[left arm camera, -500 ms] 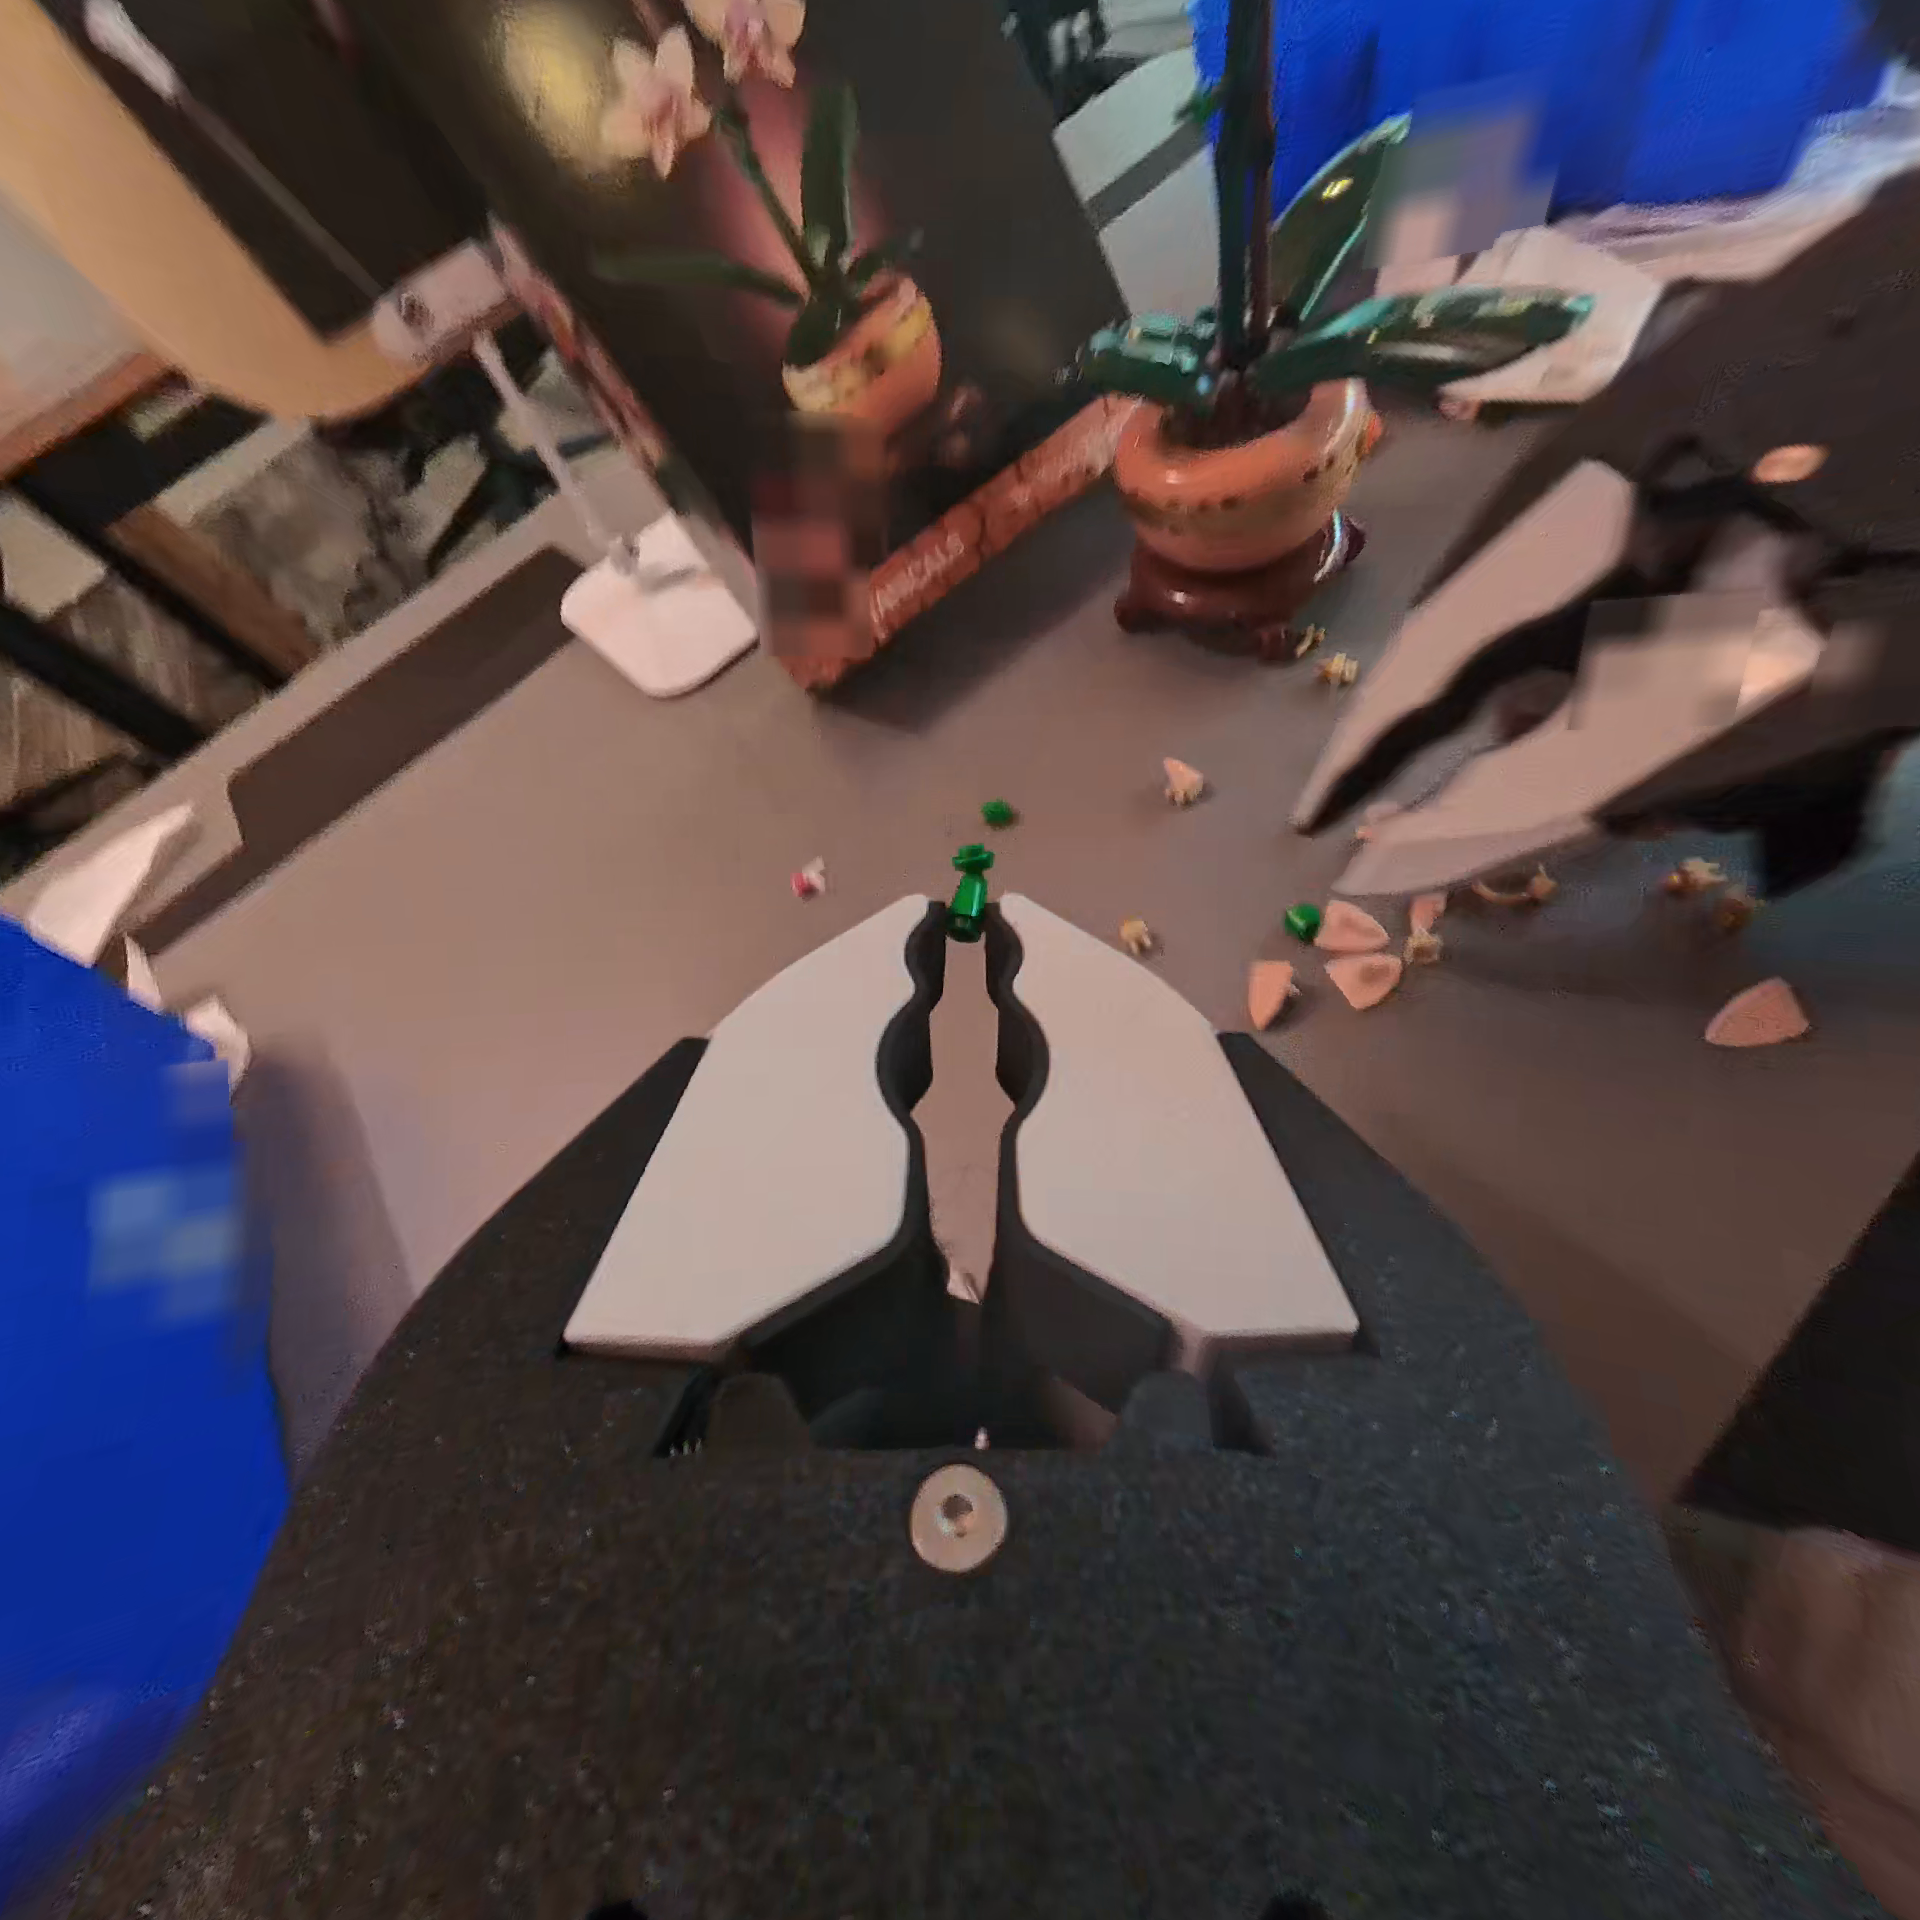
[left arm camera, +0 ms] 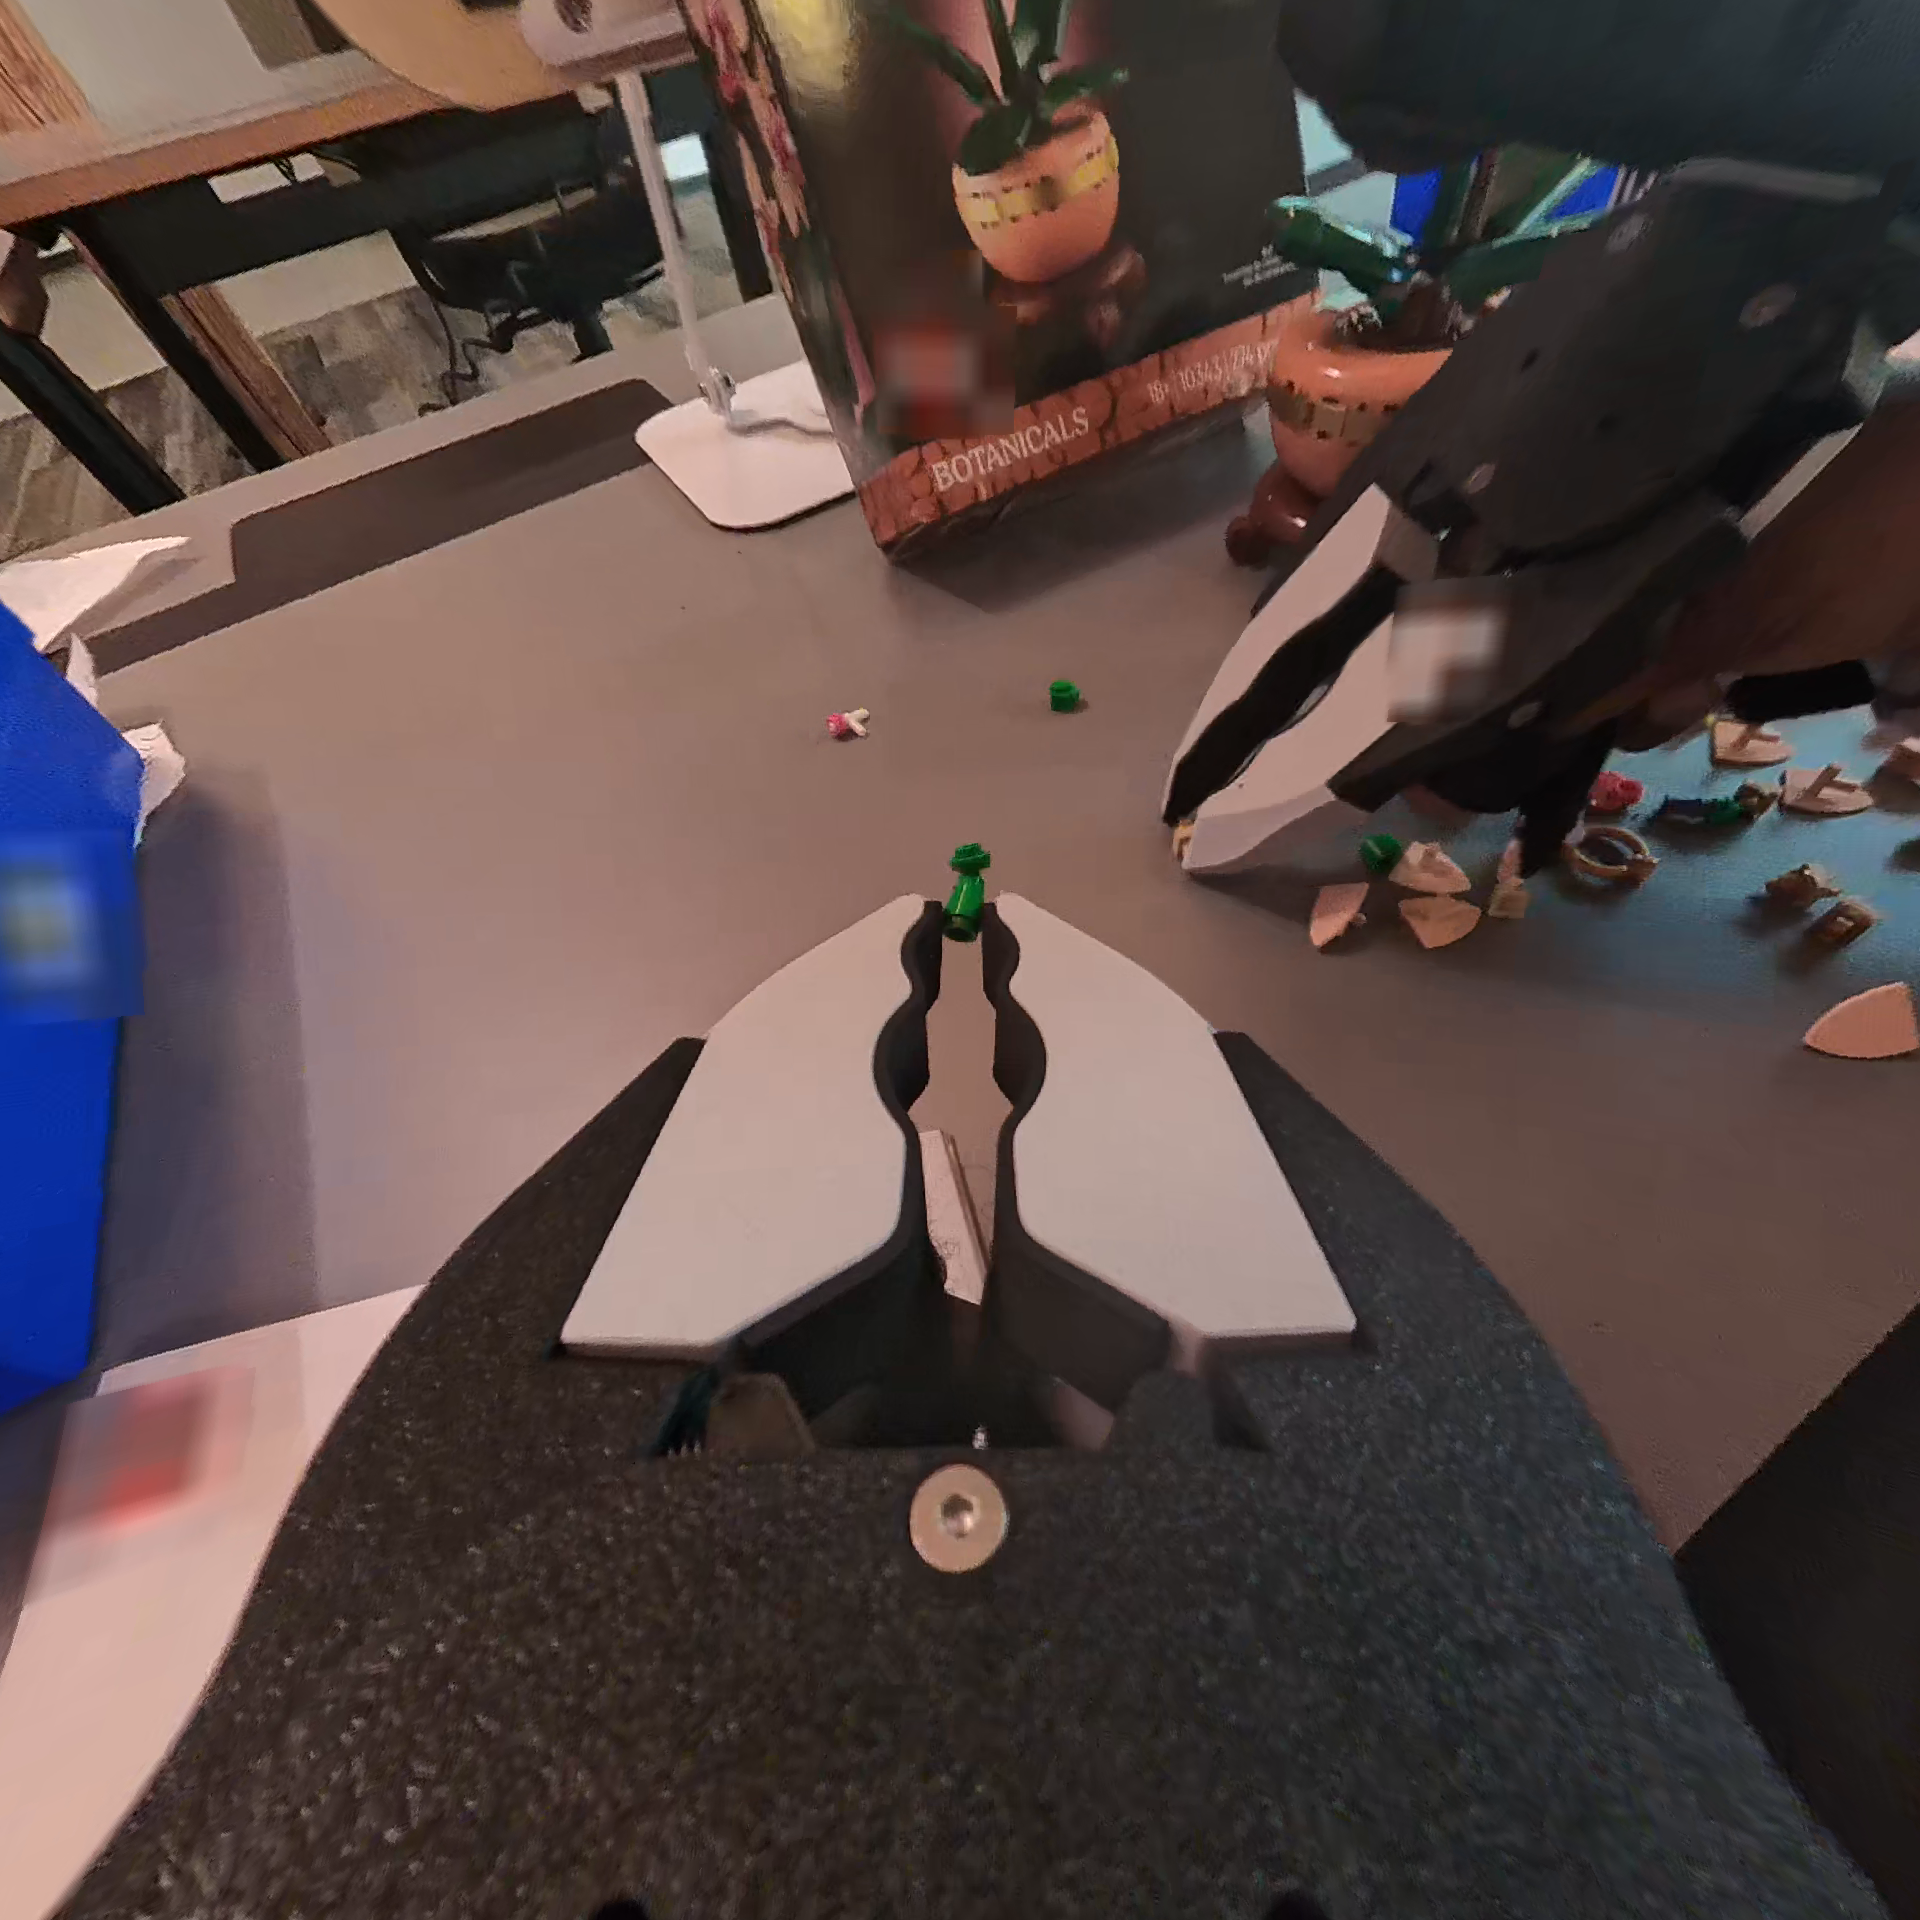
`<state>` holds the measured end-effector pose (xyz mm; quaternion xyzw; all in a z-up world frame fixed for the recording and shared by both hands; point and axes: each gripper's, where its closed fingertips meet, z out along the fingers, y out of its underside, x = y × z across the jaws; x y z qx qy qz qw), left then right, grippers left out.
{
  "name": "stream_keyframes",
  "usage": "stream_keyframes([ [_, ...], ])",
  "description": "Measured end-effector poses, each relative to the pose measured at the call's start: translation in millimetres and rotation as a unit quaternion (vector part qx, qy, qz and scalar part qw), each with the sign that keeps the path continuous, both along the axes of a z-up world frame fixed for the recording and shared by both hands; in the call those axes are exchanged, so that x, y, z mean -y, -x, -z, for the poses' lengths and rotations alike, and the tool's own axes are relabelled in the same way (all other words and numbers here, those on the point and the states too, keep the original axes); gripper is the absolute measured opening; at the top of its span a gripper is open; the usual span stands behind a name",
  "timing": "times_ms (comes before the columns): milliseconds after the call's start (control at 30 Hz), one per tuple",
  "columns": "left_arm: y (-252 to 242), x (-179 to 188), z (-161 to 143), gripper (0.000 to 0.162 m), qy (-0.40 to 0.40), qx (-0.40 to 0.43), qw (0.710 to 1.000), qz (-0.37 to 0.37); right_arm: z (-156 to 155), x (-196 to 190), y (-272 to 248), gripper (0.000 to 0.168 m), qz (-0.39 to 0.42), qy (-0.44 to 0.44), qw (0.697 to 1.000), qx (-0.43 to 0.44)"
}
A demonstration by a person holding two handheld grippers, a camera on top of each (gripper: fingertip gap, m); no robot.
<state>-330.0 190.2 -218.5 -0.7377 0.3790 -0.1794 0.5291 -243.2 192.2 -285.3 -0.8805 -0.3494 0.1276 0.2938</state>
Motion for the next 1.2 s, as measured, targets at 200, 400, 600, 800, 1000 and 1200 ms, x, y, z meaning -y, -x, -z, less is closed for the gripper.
stream_keyframes([
  [200, 20.5, -7.5, -11.1, 0.007, -0.012, 0.036, 0.999, -0.030, -7.3, -20.6, 33.5, 0.013, -0.046, -0.009, 0.999, -0.003],
  [400, 37.9, -12.1, 0.6, 0.007, 0.017, 0.022, 0.998, -0.060, -6.4, -44.8, 99.6, 0.013, -0.163, -0.008, 0.986, -0.020],
  [600, 31.6, -8.7, 0.7, 0.007, 0.013, 0.018, 0.999, -0.041, -3.6, -57.4, 102.7, 0.013, -0.160, -0.004, 0.987, -0.016],
  [800, 33.7, -10.6, 3.4, 0.007, 0.015, 0.017, 0.999, -0.045, 0.2, -57.0, 100.0, 0.022, -0.153, -0.001, 0.988, -0.014],
  [1000, 31.0, -9.5, 4.6, 0.007, 0.011, 0.008, 0.999, -0.038, -1.9, -56.7, 99.5, 0.026, -0.160, -0.007, 0.987, -0.016],
  [1200, 29.7, -9.7, 4.1, 0.007, 0.010, 0.012, 0.999, -0.036, -2.9, -55.9, 101.1, 0.031, -0.167, -0.008, 0.986, -0.021],
])
